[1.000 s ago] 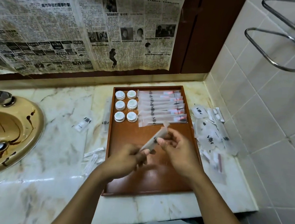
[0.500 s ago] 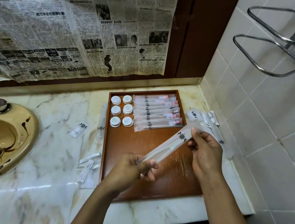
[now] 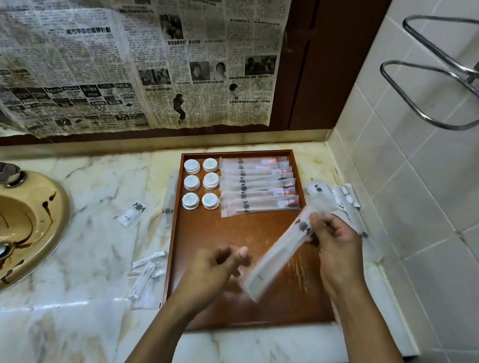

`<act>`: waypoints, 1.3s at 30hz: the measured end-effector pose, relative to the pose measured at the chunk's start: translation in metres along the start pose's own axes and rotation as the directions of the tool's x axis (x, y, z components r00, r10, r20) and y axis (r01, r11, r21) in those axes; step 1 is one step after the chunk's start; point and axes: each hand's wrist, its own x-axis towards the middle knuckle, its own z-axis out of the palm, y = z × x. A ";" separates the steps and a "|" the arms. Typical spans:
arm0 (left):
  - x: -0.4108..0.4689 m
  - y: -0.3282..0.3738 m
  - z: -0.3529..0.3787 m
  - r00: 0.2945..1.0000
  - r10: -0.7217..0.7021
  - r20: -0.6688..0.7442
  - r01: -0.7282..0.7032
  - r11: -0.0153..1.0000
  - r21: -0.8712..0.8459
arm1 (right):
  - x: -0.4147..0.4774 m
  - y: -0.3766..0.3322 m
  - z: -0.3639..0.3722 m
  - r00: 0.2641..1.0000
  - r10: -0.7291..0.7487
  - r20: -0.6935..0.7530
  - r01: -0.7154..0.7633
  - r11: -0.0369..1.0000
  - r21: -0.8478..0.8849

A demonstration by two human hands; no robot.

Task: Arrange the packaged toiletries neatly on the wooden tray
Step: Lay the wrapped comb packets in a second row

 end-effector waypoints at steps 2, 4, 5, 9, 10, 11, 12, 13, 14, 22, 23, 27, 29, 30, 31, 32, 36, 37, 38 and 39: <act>0.007 0.009 -0.004 0.991 0.080 -0.109 -0.082 0.997 -0.016 | -0.001 -0.002 0.004 0.985 -0.049 0.162 0.082 0.976 -0.204; 0.016 0.020 -0.008 0.980 0.166 -0.111 -0.167 0.986 0.000 | -0.006 -0.002 0.014 0.936 -0.058 0.346 0.182 0.923 -0.339; 0.020 0.024 -0.009 0.975 0.201 -0.091 -0.199 0.980 0.030 | -0.009 -0.001 0.019 0.902 -0.049 0.429 0.226 0.900 -0.372; 0.033 0.036 -0.016 0.977 0.213 0.011 -0.213 0.969 0.128 | -0.013 0.005 0.031 0.831 -0.052 0.554 0.281 0.899 -0.337; 0.035 0.036 -0.018 0.983 0.184 0.028 -0.186 0.975 0.122 | -0.013 0.006 0.032 0.836 -0.055 0.546 0.271 0.907 -0.323; 0.037 0.034 -0.019 0.986 0.163 0.031 -0.166 0.979 0.121 | -0.013 0.006 0.031 0.839 -0.049 0.541 0.258 0.912 -0.318; 0.039 0.032 -0.020 0.989 0.145 0.016 -0.146 0.983 0.112 | -0.013 0.008 0.030 0.839 -0.025 0.543 0.238 0.915 -0.326; 0.040 0.029 -0.020 0.990 0.136 -0.027 -0.133 0.987 0.096 | -0.012 0.009 0.028 0.832 0.023 0.555 0.209 0.913 -0.351; 0.041 0.027 -0.021 0.988 0.123 -0.098 -0.117 0.991 0.067 | -0.011 0.012 0.026 0.819 0.092 0.567 0.175 0.900 -0.399; 0.057 -0.055 -0.018 0.914 -0.085 -0.398 0.134 0.986 0.097 | 0.004 0.062 0.007 0.931 0.046 0.361 0.303 0.451 -0.840; 0.056 -0.065 -0.015 0.911 -0.055 -0.408 0.147 0.969 0.198 | 0.004 0.068 0.006 0.932 -0.028 0.362 0.347 0.357 -0.867; 0.044 -0.098 -0.009 0.938 0.257 -0.232 0.017 0.633 0.774 | -0.016 0.083 0.002 0.884 -0.222 0.411 0.454 0.200 -0.868; 0.034 -0.105 -0.004 0.940 0.332 -0.079 -0.095 0.477 0.874 | -0.032 0.094 0.000 0.878 -0.157 0.452 0.475 0.169 -0.864; 0.028 -0.108 0.000 0.937 0.351 -0.003 -0.151 0.410 0.900 | -0.039 0.099 -0.002 0.877 -0.107 0.468 0.479 0.141 -0.866; 0.023 -0.113 0.003 0.942 0.332 0.052 -0.180 0.368 0.912 | -0.044 0.105 -0.004 0.878 -0.062 0.475 0.479 0.097 -0.872; 0.020 -0.117 0.005 0.951 0.296 0.090 -0.193 0.340 0.920 | -0.049 0.110 -0.006 0.880 -0.002 0.475 0.474 0.056 -0.879; 0.019 -0.130 0.008 0.973 0.191 0.133 -0.183 0.274 0.944 | -0.047 0.123 -0.008 0.881 0.121 0.457 0.467 -0.070 -0.882; 0.021 -0.130 0.010 0.975 0.181 0.129 -0.175 0.270 0.947 | -0.044 0.122 -0.006 0.885 0.119 0.450 0.460 -0.079 -0.884; 0.022 -0.129 0.012 0.976 0.176 0.126 -0.171 0.269 0.948 | -0.040 0.119 -0.004 0.894 0.124 0.430 0.441 -0.078 -0.894; 0.023 -0.126 0.015 0.980 0.162 0.118 -0.160 0.277 0.947 | -0.036 0.116 -0.001 0.902 0.121 0.414 0.424 -0.077 -0.902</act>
